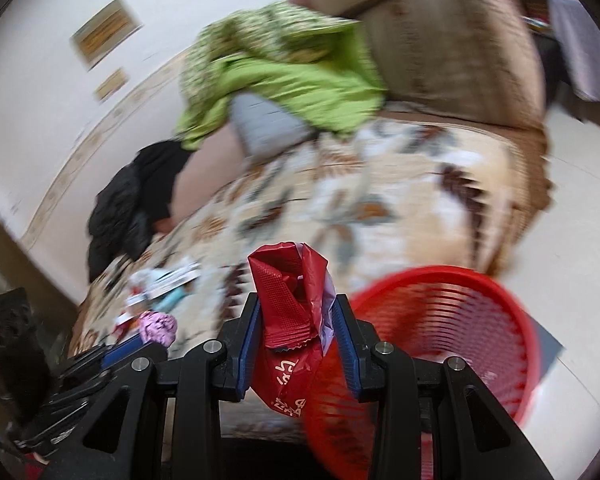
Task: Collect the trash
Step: 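Carry both items to the red wastebasket and open both tools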
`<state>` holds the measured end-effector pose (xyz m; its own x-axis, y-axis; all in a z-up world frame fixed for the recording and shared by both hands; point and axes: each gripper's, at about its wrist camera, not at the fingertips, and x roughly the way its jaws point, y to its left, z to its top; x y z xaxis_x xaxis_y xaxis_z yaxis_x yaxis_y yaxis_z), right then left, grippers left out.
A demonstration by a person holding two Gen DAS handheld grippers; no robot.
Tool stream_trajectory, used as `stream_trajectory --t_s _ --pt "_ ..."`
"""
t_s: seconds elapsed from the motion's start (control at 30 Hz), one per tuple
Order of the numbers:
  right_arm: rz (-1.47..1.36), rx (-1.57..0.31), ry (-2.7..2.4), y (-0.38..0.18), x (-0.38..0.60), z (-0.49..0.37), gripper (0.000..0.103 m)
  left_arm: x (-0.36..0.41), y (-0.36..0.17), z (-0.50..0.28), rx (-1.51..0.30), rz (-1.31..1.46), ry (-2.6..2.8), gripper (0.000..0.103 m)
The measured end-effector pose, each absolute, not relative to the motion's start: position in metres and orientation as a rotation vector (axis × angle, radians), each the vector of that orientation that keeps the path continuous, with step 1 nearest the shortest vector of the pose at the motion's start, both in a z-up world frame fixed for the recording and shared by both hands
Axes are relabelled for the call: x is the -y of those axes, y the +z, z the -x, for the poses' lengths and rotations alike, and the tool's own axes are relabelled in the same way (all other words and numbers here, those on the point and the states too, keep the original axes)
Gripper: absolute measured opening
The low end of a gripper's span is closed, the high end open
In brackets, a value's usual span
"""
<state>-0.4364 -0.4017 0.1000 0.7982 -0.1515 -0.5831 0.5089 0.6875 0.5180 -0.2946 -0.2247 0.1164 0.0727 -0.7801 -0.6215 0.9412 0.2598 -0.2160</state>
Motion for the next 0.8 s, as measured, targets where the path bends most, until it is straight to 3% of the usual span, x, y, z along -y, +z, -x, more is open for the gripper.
stream_trajectory --t_s 0.1,0.13,0.23,0.27,0.5,0.8 --pt "-0.796 -0.534 -0.441 0.089 0.423 0.453 0.044 0.261 0.109 0.315 -0.789 -0.304 -1.382 0.021" --pt "-0.811 -0.538 -0.464 0.086 0.429 0.458 0.050 0.267 0.106 0.319 -0.802 -0.314 -1.388 0.024" --pt "-0.823 -0.541 -0.507 0.083 0.437 0.465 0.068 0.278 0.102 0.321 -0.816 -0.328 -1.365 0.057" --pt "-0.815 -0.539 -0.514 0.083 0.438 0.467 0.068 0.275 0.103 0.318 -0.811 -0.315 -1.362 0.059" --pt "-0.815 -0.535 -0.472 0.085 0.430 0.453 0.068 0.240 0.115 0.285 -0.786 -0.244 -1.251 0.061" --pt "-0.704 -0.614 -0.265 0.100 0.365 0.365 0.068 0.146 0.120 0.220 -0.741 -0.195 -0.993 0.064"
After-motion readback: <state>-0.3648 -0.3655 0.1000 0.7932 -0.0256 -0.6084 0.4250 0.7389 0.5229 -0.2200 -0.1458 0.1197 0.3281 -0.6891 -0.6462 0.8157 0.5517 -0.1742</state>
